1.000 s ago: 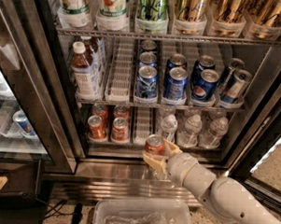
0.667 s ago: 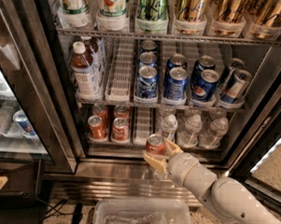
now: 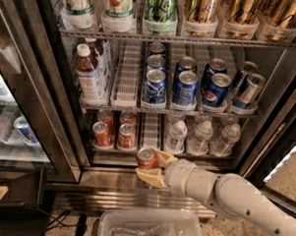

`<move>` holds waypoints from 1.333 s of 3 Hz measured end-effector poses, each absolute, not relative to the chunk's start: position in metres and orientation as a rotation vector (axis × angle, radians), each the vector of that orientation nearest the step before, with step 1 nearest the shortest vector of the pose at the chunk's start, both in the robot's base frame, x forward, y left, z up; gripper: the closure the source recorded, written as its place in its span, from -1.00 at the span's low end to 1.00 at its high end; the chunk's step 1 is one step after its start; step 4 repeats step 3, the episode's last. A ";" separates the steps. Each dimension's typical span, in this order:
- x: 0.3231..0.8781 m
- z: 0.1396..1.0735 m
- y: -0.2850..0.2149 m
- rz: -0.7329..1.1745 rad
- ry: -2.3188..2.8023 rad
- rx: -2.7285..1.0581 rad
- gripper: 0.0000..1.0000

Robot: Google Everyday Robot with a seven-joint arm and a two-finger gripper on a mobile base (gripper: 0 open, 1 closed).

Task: Pick coke can from bottom shelf of fridge

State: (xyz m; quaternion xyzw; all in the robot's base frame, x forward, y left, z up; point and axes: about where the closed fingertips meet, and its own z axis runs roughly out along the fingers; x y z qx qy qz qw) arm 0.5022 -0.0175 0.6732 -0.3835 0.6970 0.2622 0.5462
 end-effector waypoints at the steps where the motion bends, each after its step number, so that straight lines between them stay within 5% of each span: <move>1: 0.480 0.682 0.005 0.681 1.626 -1.043 1.00; 4: 0.465 0.694 0.017 0.727 1.584 -1.105 1.00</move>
Offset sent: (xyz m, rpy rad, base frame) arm -0.0526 0.0446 0.0368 -0.0269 -0.0222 0.2684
